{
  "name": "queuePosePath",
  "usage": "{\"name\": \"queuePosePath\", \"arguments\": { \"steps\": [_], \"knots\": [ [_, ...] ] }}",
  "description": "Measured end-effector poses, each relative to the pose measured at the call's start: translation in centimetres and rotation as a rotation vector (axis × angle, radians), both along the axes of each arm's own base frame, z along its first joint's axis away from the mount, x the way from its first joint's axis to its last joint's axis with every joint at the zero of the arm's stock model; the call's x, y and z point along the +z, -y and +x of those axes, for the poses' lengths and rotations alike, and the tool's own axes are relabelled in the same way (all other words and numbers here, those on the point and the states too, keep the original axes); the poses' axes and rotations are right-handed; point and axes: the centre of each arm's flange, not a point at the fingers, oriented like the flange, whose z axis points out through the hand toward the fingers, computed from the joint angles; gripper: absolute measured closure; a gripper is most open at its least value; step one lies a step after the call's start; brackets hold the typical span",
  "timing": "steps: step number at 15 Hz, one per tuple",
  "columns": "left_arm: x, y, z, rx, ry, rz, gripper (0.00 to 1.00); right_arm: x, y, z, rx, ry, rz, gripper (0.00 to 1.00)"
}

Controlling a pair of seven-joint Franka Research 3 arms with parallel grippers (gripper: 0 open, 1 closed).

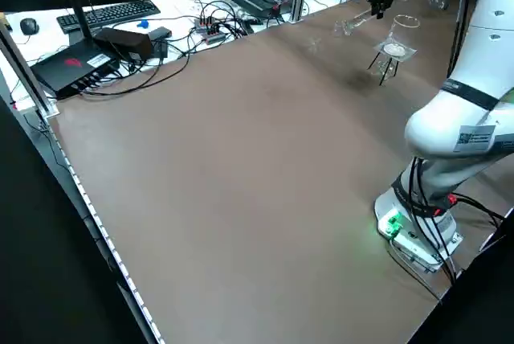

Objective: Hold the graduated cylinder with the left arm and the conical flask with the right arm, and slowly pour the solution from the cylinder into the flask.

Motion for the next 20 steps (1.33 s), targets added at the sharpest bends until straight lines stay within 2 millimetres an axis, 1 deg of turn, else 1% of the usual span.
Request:
{"name": "queuePosePath", "arguments": {
  "steps": [3,5,11,16,18,20],
  "knots": [
    [-0.1,1.0,-0.8,-0.007,0.024,0.040,0.66,4.2,-0.9,0.6,0.034,0.045,-0.053,0.61],
    [-0.1,1.5,-1.2,-0.017,0.034,0.053,0.66,6.6,-1.6,0.8,0.050,0.043,-0.086,0.61],
    [-0.1,2.6,-2.1,-0.055,0.067,0.095,0.66,11.6,-2.5,0.7,0.039,-0.073,-0.163,0.61],
    [-0.3,3.1,-2.6,-0.056,0.111,0.158,0.66,17.4,-5.0,0.5,0.036,-0.151,-0.249,0.61],
    [-0.4,3.3,-2.8,-0.063,0.123,0.174,0.66,19.0,-6.1,0.4,0.034,-0.182,-0.272,0.61],
    [-0.4,3.6,-3.0,-0.070,0.126,0.179,0.66,20.0,-7.3,0.5,0.033,-0.220,-0.295,0.61]
  ]
}}
